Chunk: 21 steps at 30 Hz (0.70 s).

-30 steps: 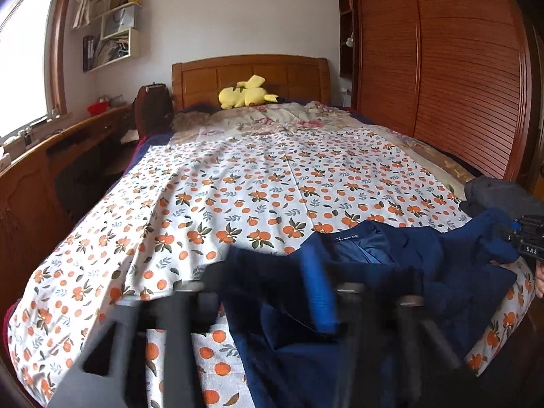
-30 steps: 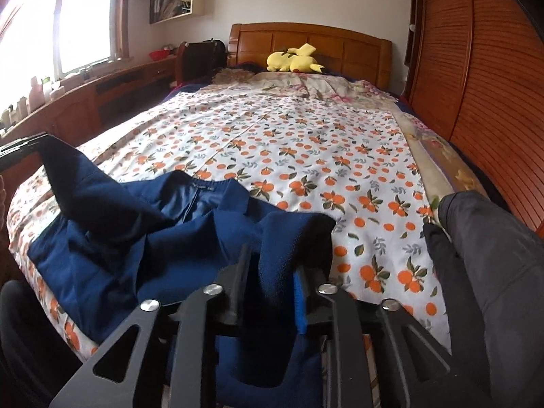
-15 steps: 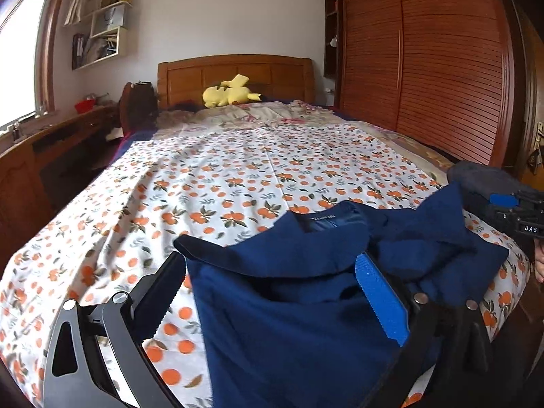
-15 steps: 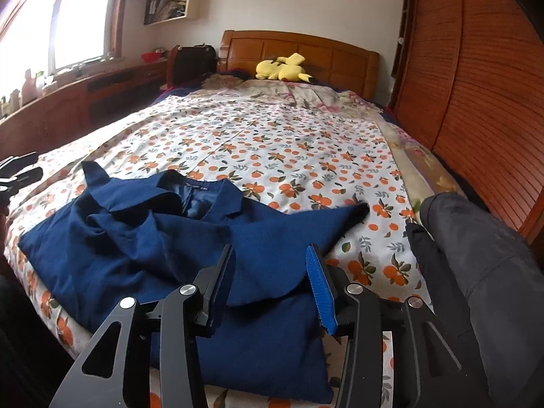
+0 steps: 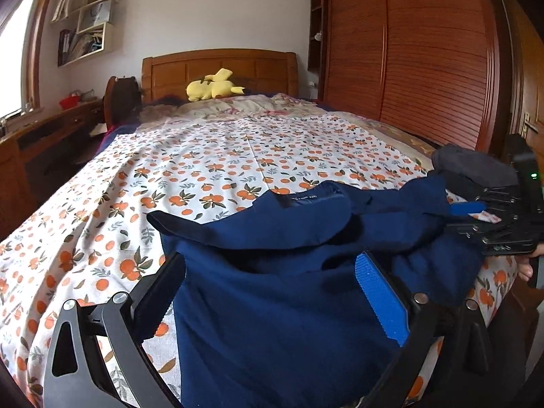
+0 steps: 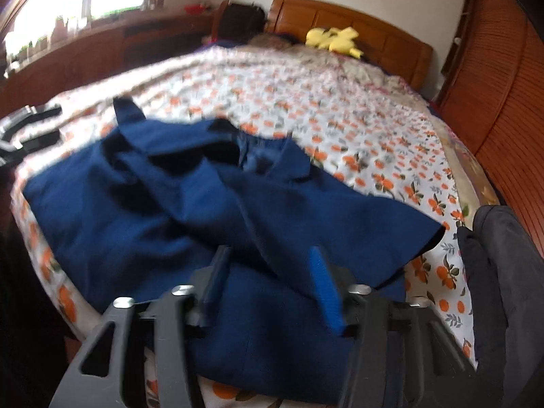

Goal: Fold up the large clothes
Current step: 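Open both grippers and release the folded hem onto the jacket, then grasp the folded jacket edge with the right gripper and lift it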

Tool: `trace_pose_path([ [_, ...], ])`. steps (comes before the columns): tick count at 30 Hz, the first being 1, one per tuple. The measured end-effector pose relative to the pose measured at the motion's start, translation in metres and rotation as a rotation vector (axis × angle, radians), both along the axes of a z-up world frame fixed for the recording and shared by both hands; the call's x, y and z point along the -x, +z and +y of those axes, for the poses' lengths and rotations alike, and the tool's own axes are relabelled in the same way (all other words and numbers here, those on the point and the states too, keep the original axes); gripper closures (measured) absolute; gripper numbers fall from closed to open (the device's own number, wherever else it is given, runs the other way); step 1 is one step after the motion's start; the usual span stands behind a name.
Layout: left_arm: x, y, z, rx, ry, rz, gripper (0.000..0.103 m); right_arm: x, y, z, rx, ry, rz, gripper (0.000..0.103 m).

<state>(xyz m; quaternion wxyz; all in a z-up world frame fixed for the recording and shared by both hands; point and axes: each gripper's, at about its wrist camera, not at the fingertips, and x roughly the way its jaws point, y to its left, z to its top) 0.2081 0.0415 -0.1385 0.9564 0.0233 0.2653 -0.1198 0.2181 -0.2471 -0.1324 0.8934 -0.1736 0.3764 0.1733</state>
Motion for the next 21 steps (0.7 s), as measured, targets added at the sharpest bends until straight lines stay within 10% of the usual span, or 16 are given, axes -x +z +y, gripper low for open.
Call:
trace_pose_path([
  [21,0.002,0.013,0.045,0.047,0.058,-0.037,0.003,-0.154,0.046,0.086,0.12,-0.006,-0.133,0.1],
])
